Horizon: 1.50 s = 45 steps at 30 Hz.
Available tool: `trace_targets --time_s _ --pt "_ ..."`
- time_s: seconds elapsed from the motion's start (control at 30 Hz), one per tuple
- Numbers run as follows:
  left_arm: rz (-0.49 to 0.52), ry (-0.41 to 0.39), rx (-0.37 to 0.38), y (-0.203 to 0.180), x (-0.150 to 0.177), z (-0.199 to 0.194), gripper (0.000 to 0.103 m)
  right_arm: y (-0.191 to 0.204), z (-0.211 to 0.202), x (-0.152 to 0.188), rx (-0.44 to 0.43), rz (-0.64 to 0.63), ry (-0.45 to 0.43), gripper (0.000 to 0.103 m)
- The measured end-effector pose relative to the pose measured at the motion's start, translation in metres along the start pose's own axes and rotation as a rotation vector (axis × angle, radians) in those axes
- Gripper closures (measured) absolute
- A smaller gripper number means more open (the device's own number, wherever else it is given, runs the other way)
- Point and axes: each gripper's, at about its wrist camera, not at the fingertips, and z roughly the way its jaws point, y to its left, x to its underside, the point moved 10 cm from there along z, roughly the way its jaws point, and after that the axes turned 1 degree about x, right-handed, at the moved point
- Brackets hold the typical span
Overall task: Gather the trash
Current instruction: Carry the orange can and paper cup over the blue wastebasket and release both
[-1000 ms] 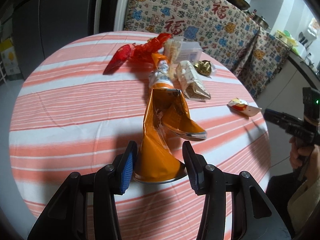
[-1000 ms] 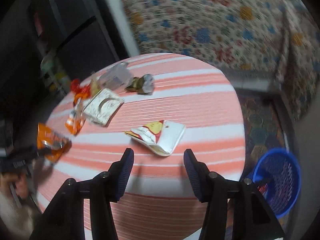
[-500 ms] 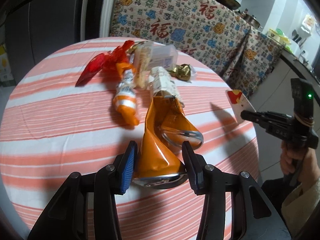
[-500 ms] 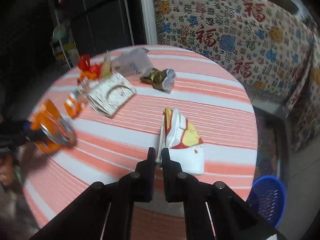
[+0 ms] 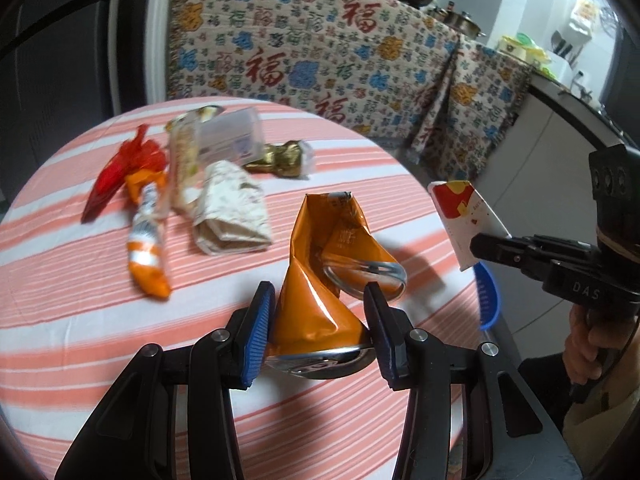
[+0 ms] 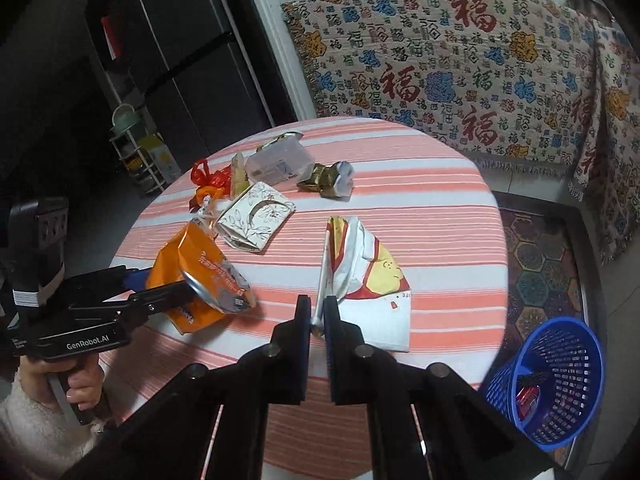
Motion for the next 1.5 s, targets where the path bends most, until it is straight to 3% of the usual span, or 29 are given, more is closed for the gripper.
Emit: trace_targets --time_s 0.37,0.7,0.93,1.23,1.5 --pt "0.098 0.013 0.133 -0.104 -0.042 0.03 0.057 -0.084 -0.051 0.001 0.116 0.099 -0.056 0.096" --pt "0.182 0.04 0.258 -0.225 -0.073 0.085 0.057 -0.208 -0.108 0.018 0.268 0.261 -0.094 0.096" --pt "0.211 0.07 0.296 -0.288 -0.073 0.127 0.056 -0.286 -0.118 0.042 0.305 0.397 -0.094 0.096" --pt "0.238 0.134 0.312 -0.332 -0.057 0.176 0.056 -0.343 -0.108 0.065 0.304 0.471 -0.053 0.096" --pt "0.237 0.168 0.302 -0.35 -0.05 0.21 0.056 -0.369 -0.093 0.074 0.279 0.508 -0.012 0.096"
